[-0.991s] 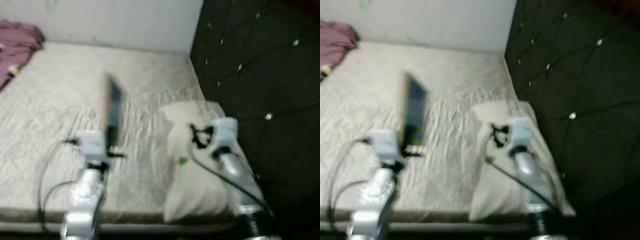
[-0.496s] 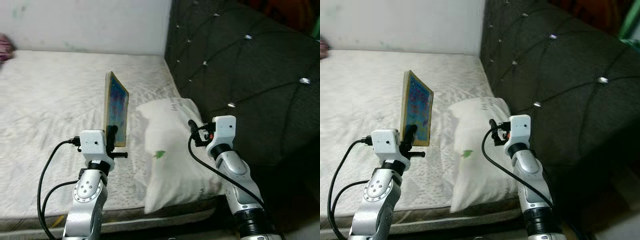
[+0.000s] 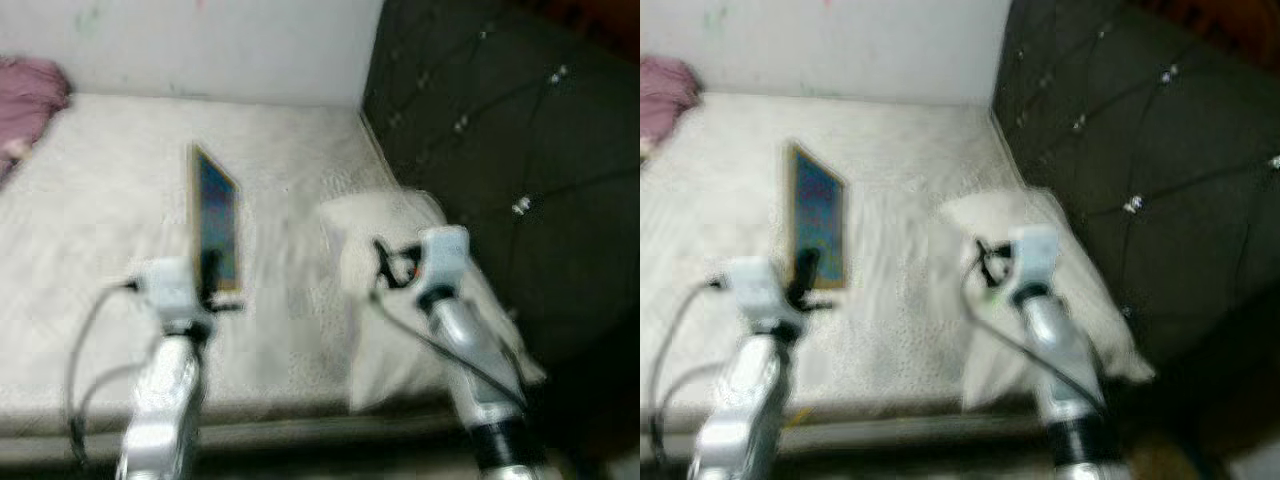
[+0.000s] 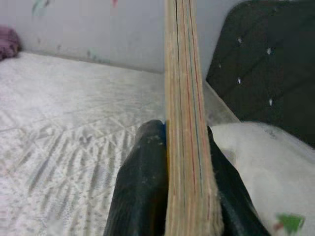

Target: Clean up the room

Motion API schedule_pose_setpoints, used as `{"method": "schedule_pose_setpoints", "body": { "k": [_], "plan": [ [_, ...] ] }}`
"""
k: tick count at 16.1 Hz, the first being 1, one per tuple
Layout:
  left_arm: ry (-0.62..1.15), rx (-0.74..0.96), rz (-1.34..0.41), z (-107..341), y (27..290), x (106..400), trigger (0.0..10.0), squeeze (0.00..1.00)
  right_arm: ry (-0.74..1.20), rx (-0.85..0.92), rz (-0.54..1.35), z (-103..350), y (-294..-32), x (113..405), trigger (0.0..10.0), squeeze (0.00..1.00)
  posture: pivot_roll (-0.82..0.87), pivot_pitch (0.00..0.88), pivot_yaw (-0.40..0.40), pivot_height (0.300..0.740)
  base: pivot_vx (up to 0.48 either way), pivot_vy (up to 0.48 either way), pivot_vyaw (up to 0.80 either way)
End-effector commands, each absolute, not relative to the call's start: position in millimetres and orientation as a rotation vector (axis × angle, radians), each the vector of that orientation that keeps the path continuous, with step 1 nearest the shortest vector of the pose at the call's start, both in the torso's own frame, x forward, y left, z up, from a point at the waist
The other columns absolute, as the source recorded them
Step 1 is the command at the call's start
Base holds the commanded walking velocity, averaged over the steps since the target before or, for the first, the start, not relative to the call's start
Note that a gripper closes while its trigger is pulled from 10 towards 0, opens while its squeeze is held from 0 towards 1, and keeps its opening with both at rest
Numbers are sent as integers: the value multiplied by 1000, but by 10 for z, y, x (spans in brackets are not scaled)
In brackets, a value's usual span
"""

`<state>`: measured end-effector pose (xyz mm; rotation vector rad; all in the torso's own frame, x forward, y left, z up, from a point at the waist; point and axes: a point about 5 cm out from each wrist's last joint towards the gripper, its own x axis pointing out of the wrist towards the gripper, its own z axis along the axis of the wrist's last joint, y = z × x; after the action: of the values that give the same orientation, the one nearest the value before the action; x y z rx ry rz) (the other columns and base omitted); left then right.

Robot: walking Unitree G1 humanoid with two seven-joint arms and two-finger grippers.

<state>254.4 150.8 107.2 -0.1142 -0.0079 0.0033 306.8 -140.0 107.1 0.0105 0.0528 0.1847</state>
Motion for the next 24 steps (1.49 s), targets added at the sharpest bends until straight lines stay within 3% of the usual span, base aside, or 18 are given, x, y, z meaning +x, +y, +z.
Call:
{"method": "schedule_pose_setpoints", "body": {
  "k": [1,7,10,19,24],
  "plan": [
    [-70,-127,41,1211,1570,2576,10000,0,38,13,188,1116,-1392,3084,10000,0,-22,0,-84,740,0,0,-800],
    [-17,-248,92,1134,1691,2519,10000,0,53,16,196,1087,-1382,3058,10000,0,-18,0,-87,740,0,0,-267],
    [-7,-221,90,1134,1702,2523,10000,0,66,12,196,1077,-1377,3044,10000,0,-20,0,-82,740,0,0,0],
    [51,-227,194,1029,1920,2313,10000,0,67,33,160,1047,-1406,2959,10000,0,-19,0,-48,740,0,0,-800],
    [70,-275,114,1051,1783,2379,10000,0,47,46,169,1069,-1385,2970,10000,0,-13,0,-52,740,0,0,-266]
  ]
}}
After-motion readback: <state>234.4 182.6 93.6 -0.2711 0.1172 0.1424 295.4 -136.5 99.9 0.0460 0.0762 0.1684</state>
